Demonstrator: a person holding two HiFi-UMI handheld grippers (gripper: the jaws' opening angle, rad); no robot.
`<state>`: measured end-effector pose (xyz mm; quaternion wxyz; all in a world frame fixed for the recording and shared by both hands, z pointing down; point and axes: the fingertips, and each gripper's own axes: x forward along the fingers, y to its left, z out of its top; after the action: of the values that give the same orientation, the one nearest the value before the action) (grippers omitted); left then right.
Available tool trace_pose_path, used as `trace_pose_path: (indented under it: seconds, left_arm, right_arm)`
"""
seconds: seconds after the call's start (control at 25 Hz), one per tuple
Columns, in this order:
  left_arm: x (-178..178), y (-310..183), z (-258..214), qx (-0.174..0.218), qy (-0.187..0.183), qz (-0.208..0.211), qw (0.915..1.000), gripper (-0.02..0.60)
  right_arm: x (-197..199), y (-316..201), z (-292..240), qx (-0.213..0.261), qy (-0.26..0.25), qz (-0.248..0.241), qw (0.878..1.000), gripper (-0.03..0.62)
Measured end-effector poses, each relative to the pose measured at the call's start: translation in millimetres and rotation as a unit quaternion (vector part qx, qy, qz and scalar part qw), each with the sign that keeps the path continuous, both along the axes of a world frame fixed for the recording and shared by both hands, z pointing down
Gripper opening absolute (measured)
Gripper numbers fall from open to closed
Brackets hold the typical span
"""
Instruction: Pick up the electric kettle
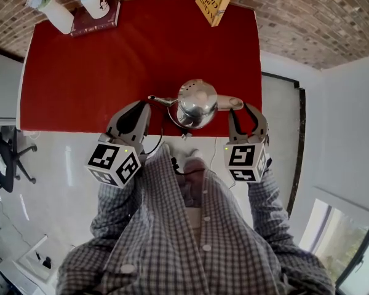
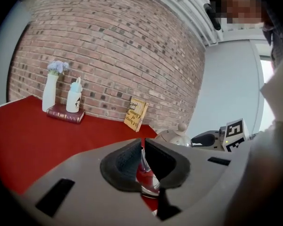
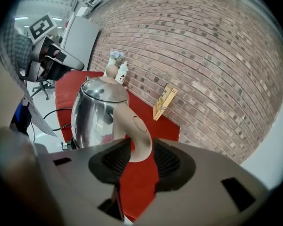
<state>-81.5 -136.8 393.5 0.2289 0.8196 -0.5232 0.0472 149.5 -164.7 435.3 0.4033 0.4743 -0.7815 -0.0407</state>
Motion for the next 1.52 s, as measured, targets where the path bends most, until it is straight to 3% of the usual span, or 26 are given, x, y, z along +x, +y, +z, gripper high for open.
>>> trace_pose_path:
  seconds: [0.2, 0.36, 0.44, 0.56, 0.8, 0.92, 1.2, 1.32, 1.52]
  left_arm:
    - [5.6, -6.7, 20.8, -0.03, 0.011, 0.016, 0.9994, 0.099]
    - [12.4, -11.4, 39.9, -0.044, -0.017, 0.03, 0.9985, 0.141]
    - [15.8, -16.2, 47.7, -0.05, -0.01, 0.029, 0.9983, 0.152]
    - [19.7, -24.2, 58.9, -0.064, 0.02, 0.014, 0.9976, 0.152]
    - [26.9, -36.5, 65.8, -0.065, 0.036, -0.011, 0.9972, 0.152]
    - [25.5, -38.3, 67.3, -0.065, 0.042, -0.022, 0.9968, 0.152]
    - [28.7, -39.0, 66.8, -0.065, 0.098, -0.026, 0.9927, 0.112]
    - [28.9, -40.4, 66.0, -0.062, 0.098, -0.027, 0.9929, 0.112]
    - [29.8, -41.1, 64.3, -0.059, 0.081, -0.019, 0.9947, 0.106]
  right_arm:
    - [1.4, 2.7, -1.1, 0.002, -0.003, -0.007, 1.0, 0.153]
    - [-0.4, 5.5, 0.4, -0.001, -0.012, -0.014, 1.0, 0.17]
    - [-3.5, 4.7, 1.1, 0.002, -0.012, -0.021, 1.0, 0.179]
    - [-8.1, 3.2, 2.9, 0.008, -0.002, -0.032, 0.999, 0.187]
    - [-17.1, -6.5, 0.7, 0.022, 0.0, -0.038, 0.999, 0.196]
    - [-21.8, -8.8, 2.6, 0.03, 0.023, -0.054, 0.998, 0.206]
    - [-15.6, -19.8, 17.2, 0.037, 0.078, -0.057, 0.995, 0.204]
    - [-13.2, -24.4, 20.5, 0.044, 0.088, -0.048, 0.994, 0.162]
    - [-12.7, -25.5, 19.6, 0.045, 0.082, -0.038, 0.995, 0.161]
